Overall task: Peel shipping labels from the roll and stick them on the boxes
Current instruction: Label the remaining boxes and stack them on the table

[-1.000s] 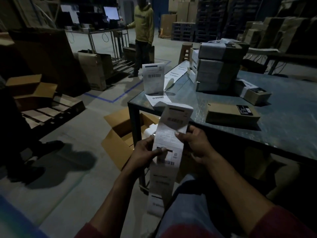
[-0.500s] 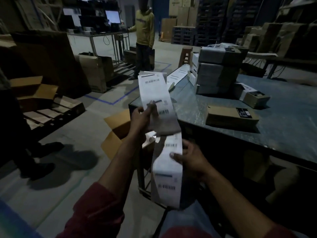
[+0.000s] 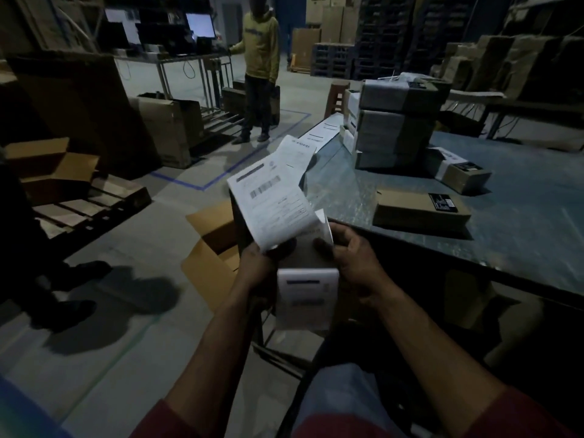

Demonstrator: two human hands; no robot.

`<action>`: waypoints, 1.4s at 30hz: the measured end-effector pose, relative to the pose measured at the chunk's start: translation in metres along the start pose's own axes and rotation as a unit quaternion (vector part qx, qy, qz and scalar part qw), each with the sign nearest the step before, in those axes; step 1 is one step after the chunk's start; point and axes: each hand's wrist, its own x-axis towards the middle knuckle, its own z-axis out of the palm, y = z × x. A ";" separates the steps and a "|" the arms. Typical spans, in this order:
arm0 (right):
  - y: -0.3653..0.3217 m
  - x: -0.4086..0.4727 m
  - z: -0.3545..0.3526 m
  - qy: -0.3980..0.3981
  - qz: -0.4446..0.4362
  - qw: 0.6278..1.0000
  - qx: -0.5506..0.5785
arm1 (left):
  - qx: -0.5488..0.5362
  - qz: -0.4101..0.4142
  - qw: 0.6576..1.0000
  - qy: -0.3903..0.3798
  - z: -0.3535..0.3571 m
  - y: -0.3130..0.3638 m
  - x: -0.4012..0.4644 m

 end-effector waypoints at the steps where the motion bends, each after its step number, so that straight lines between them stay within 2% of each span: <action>1: 0.000 -0.005 -0.001 -0.008 0.003 1.000 -0.001 | 0.047 -0.003 0.999 0.018 0.004 0.009 0.003; 4: 0.003 -0.024 -0.008 -0.034 0.003 0.999 0.003 | 0.083 -0.015 0.995 0.056 0.004 0.022 0.018; 6: 0.004 -0.035 -0.013 -0.034 -0.028 0.999 -0.014 | 0.115 -0.015 0.991 0.072 0.008 0.027 0.017; 8: 0.006 -0.036 -0.015 -0.014 -0.062 0.996 -0.057 | 0.106 0.005 0.992 0.061 0.011 0.024 0.016; 10: 0.005 -0.033 -0.017 0.006 -0.088 0.993 -0.083 | 0.159 0.041 0.985 0.042 0.006 0.014 0.012; 12: 0.002 -0.031 -0.019 0.011 -0.106 0.988 -0.115 | 0.302 0.079 0.947 0.080 -0.001 0.011 0.001; 14: 0.000 -0.033 -0.020 0.014 -0.120 0.983 -0.142 | 0.440 0.121 0.874 0.168 -0.014 0.013 -0.011; 15: 0.000 -0.034 -0.020 0.018 -0.126 0.981 -0.148 | 0.480 0.132 0.849 0.178 -0.017 0.019 -0.021; 17: 0.000 -0.035 -0.020 0.019 -0.139 0.978 -0.155 | 0.557 0.118 0.812 0.129 -0.021 0.037 -0.038; 19: 0.000 -0.034 -0.019 0.015 -0.155 0.975 -0.159 | 0.611 0.083 0.787 0.021 -0.024 0.054 -0.049; 21: 0.000 -0.032 -0.019 0.009 -0.161 0.975 -0.154 | 0.578 0.079 0.810 -0.064 -0.021 0.066 -0.057; 23: -0.001 -0.033 -0.018 0.007 -0.153 0.978 -0.145 | 0.478 0.134 0.865 -0.070 -0.011 0.070 -0.063; 24: -0.002 -0.034 -0.017 0.007 -0.148 0.979 -0.140 | 0.438 0.180 0.880 -0.051 -0.004 0.068 -0.065; 25: -0.002 -0.034 -0.015 0.010 -0.149 0.979 -0.135 | 0.420 0.241 0.874 -0.032 0.002 0.066 -0.066; 27: -0.002 -0.034 -0.015 0.017 -0.160 0.976 -0.143 | 0.429 0.364 0.826 -0.031 0.012 0.057 -0.059; 29: -0.003 -0.032 -0.015 0.014 -0.176 0.971 -0.160 | 0.465 0.411 0.782 -0.054 0.019 0.046 -0.046; 30: -0.004 -0.031 -0.015 0.009 -0.183 0.969 -0.164 | 0.479 0.404 0.777 -0.063 0.021 0.042 -0.037; 32: -0.006 -0.033 -0.014 0.003 -0.203 0.963 -0.175 | 0.474 0.372 0.795 -0.074 0.023 0.040 -0.023; 36: -0.011 -0.036 -0.014 -0.002 -0.212 0.960 -0.182 | 0.411 0.248 0.867 -0.134 0.022 0.046 -0.007; 38: -0.013 -0.036 -0.016 -0.030 -0.187 0.968 -0.165 | 0.384 0.243 0.878 -0.150 0.024 0.046 -0.006; 42: -0.029 -0.026 -0.016 -0.064 -0.092 0.993 -0.042 | 0.340 0.220 0.900 -0.162 0.022 0.050 -0.003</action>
